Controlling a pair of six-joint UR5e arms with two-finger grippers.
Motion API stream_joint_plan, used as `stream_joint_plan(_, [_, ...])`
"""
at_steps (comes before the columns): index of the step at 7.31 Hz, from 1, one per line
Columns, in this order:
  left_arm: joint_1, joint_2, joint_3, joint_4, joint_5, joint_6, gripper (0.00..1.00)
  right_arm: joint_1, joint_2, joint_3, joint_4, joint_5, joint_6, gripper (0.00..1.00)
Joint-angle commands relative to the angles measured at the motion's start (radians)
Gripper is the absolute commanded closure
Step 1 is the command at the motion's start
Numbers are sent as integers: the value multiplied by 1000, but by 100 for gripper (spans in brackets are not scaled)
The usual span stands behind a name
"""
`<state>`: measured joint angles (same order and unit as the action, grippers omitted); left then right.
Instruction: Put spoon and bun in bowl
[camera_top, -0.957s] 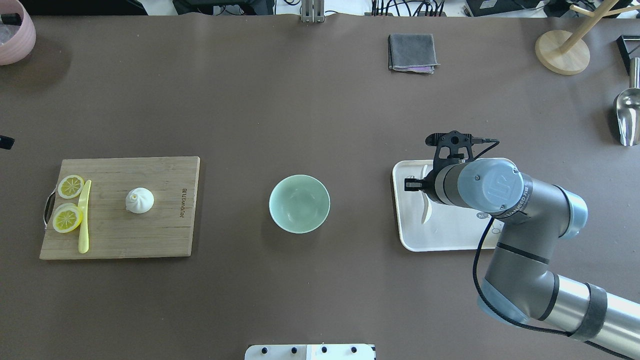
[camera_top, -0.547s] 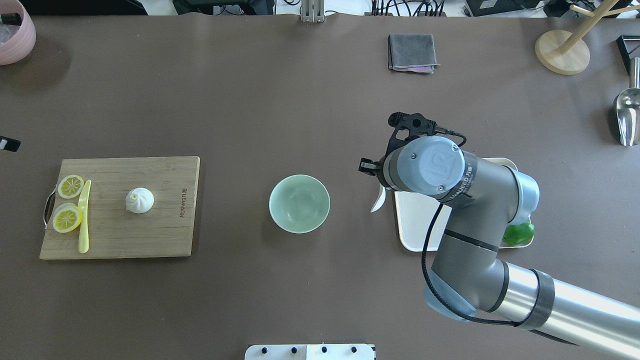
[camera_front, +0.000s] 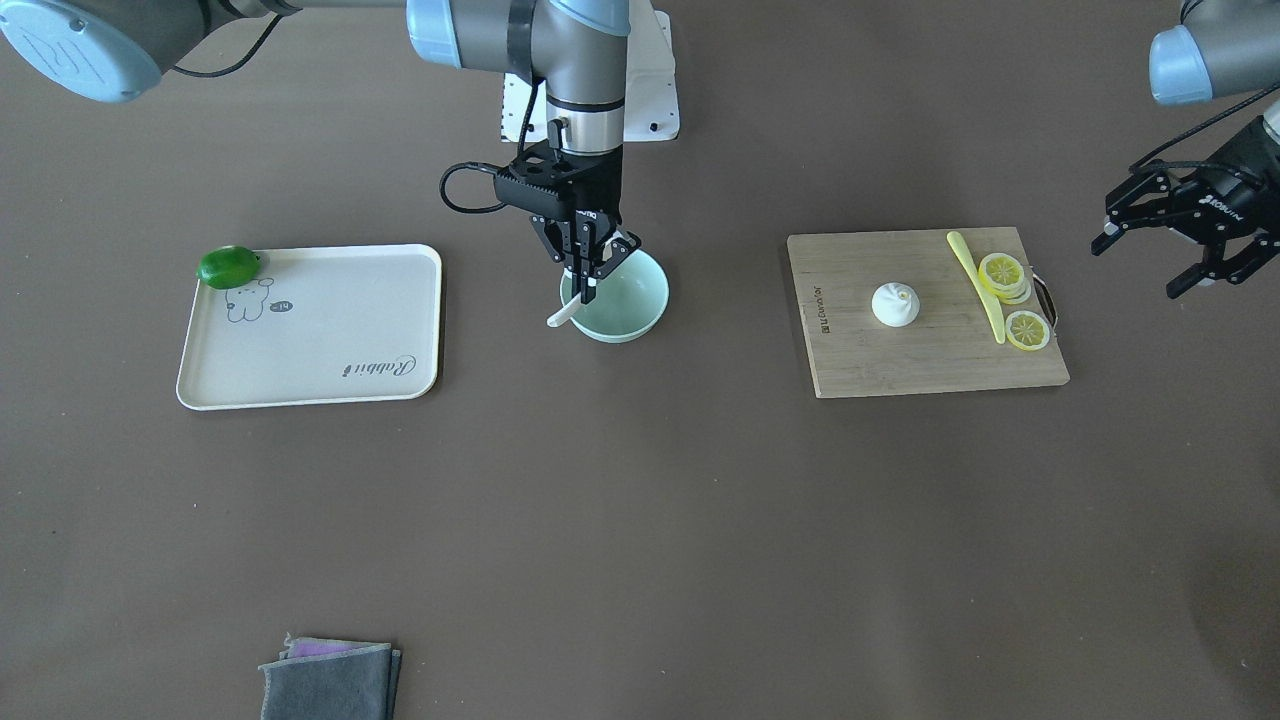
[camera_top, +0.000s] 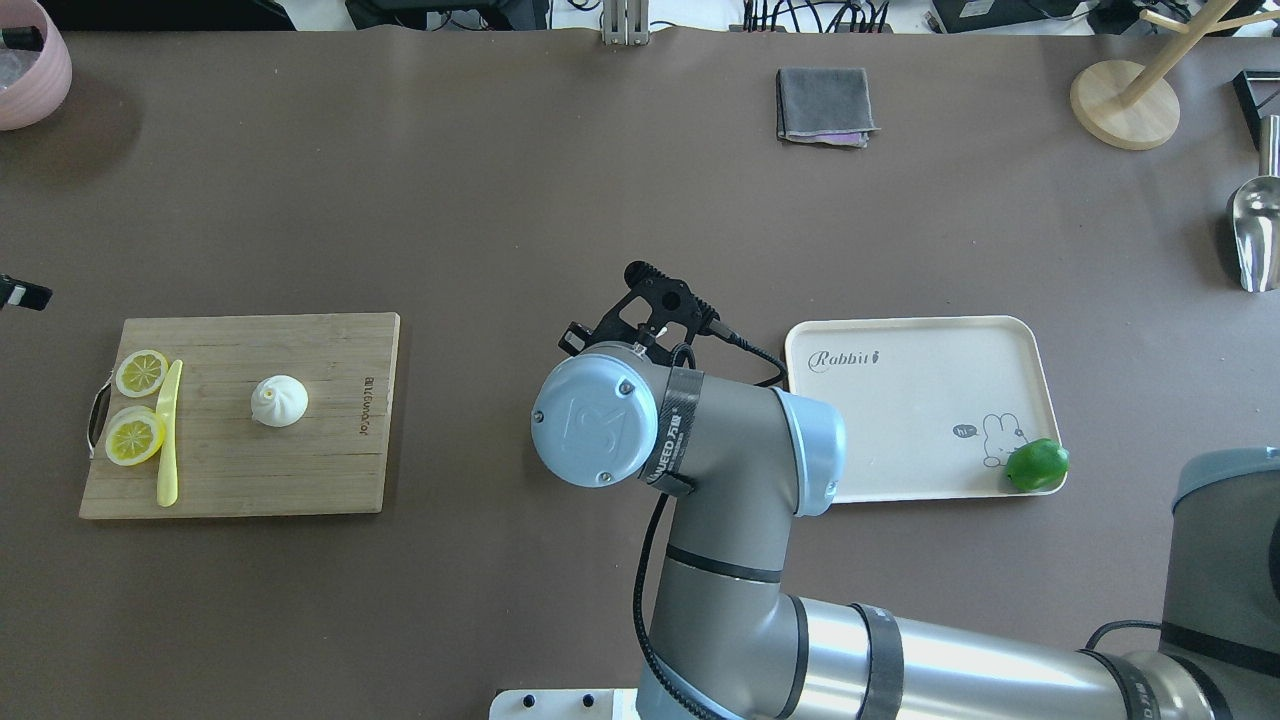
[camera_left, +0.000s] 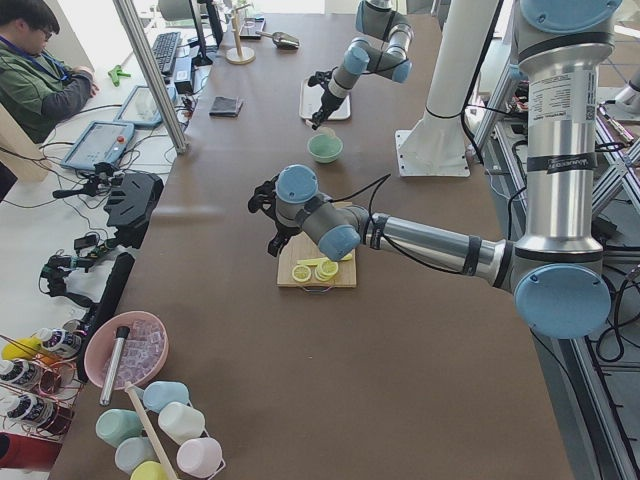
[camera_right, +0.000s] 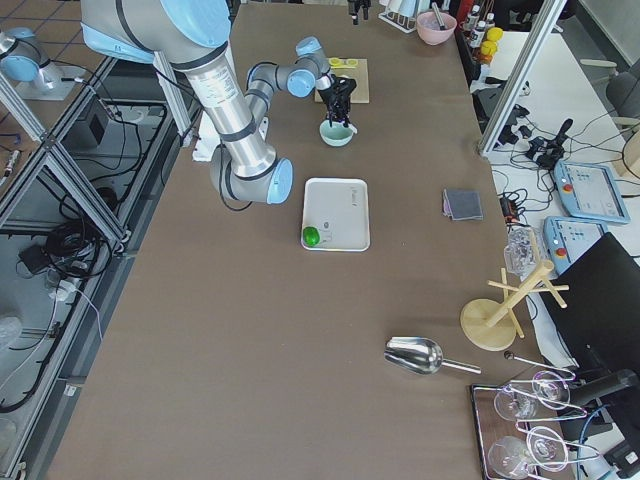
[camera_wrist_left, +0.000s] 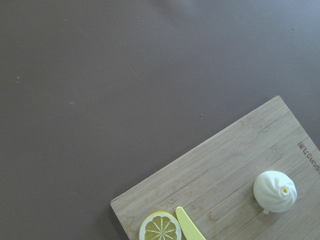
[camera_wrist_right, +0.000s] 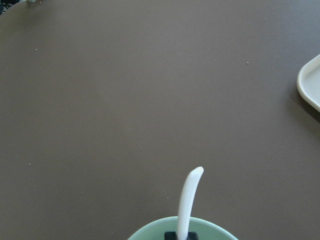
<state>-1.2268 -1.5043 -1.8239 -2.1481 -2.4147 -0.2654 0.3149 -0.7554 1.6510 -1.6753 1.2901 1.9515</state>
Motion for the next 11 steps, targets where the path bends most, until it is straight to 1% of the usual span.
stream_joint_plan(1, [4,-1,0,-1,-1,0,2,-34,16,-27,-3,-60,20,70])
stream_joint_plan(2, [4,-1,1,-1,-1,0,2,-33,13,-33,-6,-113,17,32])
stream_joint_plan(3, [6,-8,1,0,-1,-18,2,-16,5,-37,-7,-126,-6,0])
stream_joint_plan(4, [21,-37,-3,-3,0,-114,2,2,2,-28,-8,-121,-98,0])
stream_joint_plan(5, [73,-59,-11,-4,17,-217,2,35,-1,-7,-8,-100,-182,0])
stream_joint_plan(6, [143,-68,-37,-4,123,-309,2,82,-40,48,-1,-12,-300,0])
stream_joint_plan(7, [250,-71,-57,-4,261,-413,1,140,-88,138,-3,67,-462,0])
stream_joint_plan(8, [350,-86,-57,-3,375,-476,1,235,-172,238,-1,235,-684,0])
stream_joint_plan(9, [422,-94,-57,-3,441,-545,2,348,-246,315,2,409,-876,0])
stream_joint_plan(10, [494,-100,-55,-3,513,-608,2,451,-306,338,5,543,-1064,0])
stream_joint_plan(11, [551,-102,-48,-3,563,-633,2,543,-352,339,5,672,-1250,0])
